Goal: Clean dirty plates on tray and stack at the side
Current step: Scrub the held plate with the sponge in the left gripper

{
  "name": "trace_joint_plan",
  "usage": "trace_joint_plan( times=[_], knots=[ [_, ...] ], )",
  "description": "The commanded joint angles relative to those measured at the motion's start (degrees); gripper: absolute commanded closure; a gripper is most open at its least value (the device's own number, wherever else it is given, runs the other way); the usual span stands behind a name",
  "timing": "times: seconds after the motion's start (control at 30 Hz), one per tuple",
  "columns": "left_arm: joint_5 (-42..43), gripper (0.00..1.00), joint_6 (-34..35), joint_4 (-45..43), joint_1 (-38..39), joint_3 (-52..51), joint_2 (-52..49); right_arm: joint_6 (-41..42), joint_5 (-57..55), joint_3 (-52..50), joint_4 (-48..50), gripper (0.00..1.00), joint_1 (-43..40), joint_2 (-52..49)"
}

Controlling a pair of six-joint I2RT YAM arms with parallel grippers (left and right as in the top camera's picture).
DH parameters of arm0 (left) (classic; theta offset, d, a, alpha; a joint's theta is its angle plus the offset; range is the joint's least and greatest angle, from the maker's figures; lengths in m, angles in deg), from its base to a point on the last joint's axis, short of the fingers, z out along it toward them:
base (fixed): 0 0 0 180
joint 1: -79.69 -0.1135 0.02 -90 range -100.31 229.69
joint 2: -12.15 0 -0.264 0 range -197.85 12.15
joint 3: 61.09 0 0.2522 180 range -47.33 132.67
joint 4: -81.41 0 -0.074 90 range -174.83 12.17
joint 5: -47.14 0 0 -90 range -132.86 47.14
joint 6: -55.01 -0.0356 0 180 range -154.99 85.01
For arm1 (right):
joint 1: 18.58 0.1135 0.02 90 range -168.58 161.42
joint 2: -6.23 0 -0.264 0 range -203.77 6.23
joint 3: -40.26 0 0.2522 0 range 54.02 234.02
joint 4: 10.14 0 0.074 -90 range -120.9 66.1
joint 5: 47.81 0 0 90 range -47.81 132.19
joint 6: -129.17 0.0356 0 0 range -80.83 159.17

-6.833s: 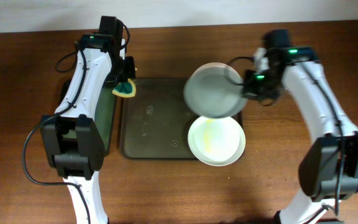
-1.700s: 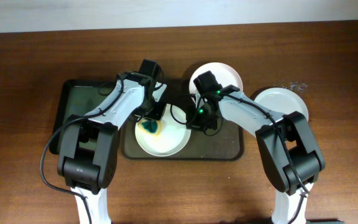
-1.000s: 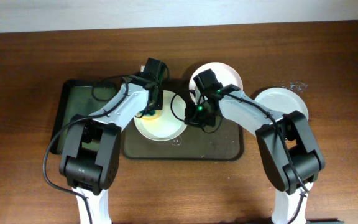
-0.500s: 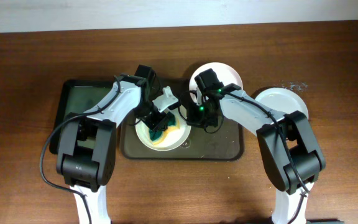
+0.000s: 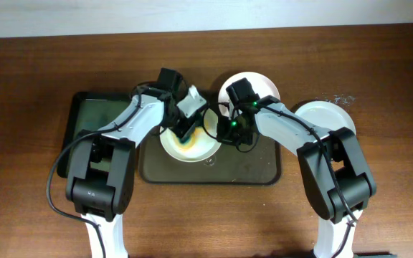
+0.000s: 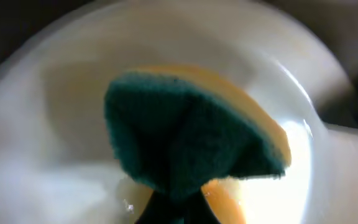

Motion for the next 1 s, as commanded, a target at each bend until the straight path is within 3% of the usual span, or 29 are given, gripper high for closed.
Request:
trace_joint_plan(
  times=[0.0,0.1,0.23,0.27,0.33,0.47,0.63,0.7,0.87,0.97],
  knots=[
    [-5.7,1.00,10.6,-9.4,-0.2,-0.1,-1.1,-0.7,0.3,-0.9,-0.6,0.96,0.5,-0.9],
    [-12.9,1.00,16.8,-13.3,-0.2,-0.1,-1.1,-0.7,0.3,-0.9,-0.6,0.96,0.5,-0.9],
    [-42.2,1.00,34.8,-8.1,-0.2,-0.1,-1.1,-0.7,0.3,-0.9,-0.6,0.96,0.5,-0.9],
    [-46.1,1.00,36.9,-5.1,-0.2,-0.1,-1.1,-0.7,0.3,-0.9,-0.6,0.96,0.5,-0.9],
    [-46.2,1.00,37.0,-0.9,-0.2,-0.1,-1.1,-0.7,0.3,-0.9,-0.5,0.96,0.5,-0.9],
    [-31.3,1.00,36.1,9.4,-0.1,-0.1,-1.1,-0.7,0.3,-0.9,-0.5,0.96,0.5,-0.9],
    [4.5,1.00,15.2,15.4,-0.2,-0.1,-1.1,-0.7,0.7,-0.9,-0.5,0.96,0.5,-0.9],
    [15.6,1.00,10.0,17.4,-0.2,-0.1,-1.1,-0.7,0.8,-0.9,-0.5,0.96,0.5,-0.9],
    [21.2,1.00,10.5,18.2,-0.2,-0.1,-1.1,-0.7,0.8,-0.9,-0.6,0.96,0.5,-0.9],
    [22.5,1.00,16.0,16.6,-0.7,-0.1,-1.1,-0.7,0.8,-0.9,-0.6,0.96,0.5,-0.9]
  ],
)
